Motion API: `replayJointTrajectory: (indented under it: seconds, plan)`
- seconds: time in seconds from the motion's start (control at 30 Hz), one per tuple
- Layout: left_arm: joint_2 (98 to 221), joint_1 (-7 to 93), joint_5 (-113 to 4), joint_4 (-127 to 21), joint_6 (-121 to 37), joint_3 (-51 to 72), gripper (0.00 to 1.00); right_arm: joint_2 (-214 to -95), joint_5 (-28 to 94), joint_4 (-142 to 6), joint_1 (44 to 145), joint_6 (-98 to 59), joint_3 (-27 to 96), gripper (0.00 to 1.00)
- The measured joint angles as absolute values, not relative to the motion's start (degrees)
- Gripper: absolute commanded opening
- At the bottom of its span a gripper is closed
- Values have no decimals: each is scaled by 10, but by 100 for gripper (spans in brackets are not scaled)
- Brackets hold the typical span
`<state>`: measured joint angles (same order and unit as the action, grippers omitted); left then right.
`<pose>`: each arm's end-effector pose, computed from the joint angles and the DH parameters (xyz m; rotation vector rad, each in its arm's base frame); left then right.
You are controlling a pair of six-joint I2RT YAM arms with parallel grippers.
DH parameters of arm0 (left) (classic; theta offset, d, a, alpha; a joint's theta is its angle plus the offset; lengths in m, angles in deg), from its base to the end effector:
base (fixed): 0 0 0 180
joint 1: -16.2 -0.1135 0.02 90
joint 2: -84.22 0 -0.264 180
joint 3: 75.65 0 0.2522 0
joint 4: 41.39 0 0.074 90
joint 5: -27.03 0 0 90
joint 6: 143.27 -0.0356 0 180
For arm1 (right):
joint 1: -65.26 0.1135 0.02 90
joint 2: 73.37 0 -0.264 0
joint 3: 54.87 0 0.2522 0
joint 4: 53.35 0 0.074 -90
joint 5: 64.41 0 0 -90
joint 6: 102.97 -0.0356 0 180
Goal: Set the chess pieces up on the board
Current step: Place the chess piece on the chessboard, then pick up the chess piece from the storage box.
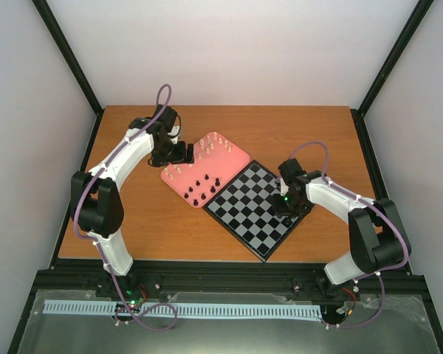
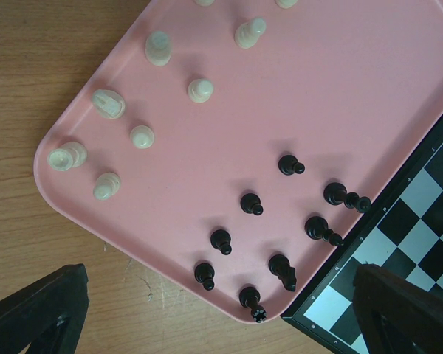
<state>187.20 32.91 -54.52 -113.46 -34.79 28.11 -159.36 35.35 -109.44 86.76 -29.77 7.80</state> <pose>0.3495 -0.1104 0.2707 -0.0094 2.8551 -0.3432 0.2334 0.0984 0.1698 -0.1470 3.0013 0.3337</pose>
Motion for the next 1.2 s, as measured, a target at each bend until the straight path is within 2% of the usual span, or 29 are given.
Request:
replayJointTrajectory:
  seconds: [0.07,0.23,0.67,0.93,1.2]
  plan:
    - [1872,329,-545,-1135,-348,281,100,-1594,359,-1094,868,-294,78,27]
    - [1872,329,-545,-1135,-348,281,100,-1590,374,-1101,867,-285,87,29]
    - [1872,329,-542,-1135,-348,281,100,-1590,382,-1127,868,-273,204,40]
    - [1872,329,-541,-1135,-348,283,100,-1728,402,-1128,923,-268,391,47]
    - [1872,321,-550,-1139,-333,283,100,-1916,435,-1123,989,-247,588,47]
